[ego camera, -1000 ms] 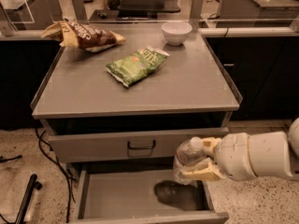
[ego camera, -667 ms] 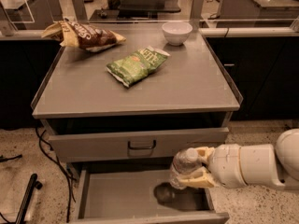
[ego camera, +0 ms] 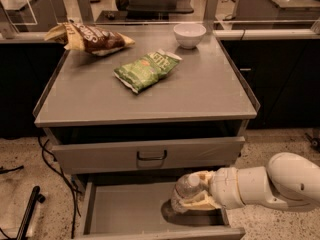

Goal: Place water bottle into middle drawer

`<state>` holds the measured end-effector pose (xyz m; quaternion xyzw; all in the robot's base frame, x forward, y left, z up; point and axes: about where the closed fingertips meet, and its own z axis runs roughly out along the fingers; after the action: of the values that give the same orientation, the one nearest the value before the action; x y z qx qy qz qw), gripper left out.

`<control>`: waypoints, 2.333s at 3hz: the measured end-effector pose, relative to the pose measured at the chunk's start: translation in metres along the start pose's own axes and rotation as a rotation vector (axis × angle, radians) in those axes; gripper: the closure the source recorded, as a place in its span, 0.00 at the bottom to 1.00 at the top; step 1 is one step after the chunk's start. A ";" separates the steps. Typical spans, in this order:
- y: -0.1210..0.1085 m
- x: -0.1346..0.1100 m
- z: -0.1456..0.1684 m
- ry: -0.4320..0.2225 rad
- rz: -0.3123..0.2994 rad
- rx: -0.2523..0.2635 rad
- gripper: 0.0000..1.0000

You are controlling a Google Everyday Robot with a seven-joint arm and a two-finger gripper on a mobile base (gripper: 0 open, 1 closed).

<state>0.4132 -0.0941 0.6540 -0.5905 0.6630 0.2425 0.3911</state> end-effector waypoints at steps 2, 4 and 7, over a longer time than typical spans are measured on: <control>0.005 0.026 0.030 -0.028 -0.012 -0.048 1.00; -0.006 0.079 0.067 0.023 -0.027 -0.035 1.00; -0.022 0.134 0.122 0.045 -0.030 -0.070 1.00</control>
Offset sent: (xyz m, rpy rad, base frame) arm 0.0030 0.0071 -0.0319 0.0164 0.0070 0.0426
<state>0.4636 -0.0820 0.4794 -0.6190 0.6537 0.2466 0.3588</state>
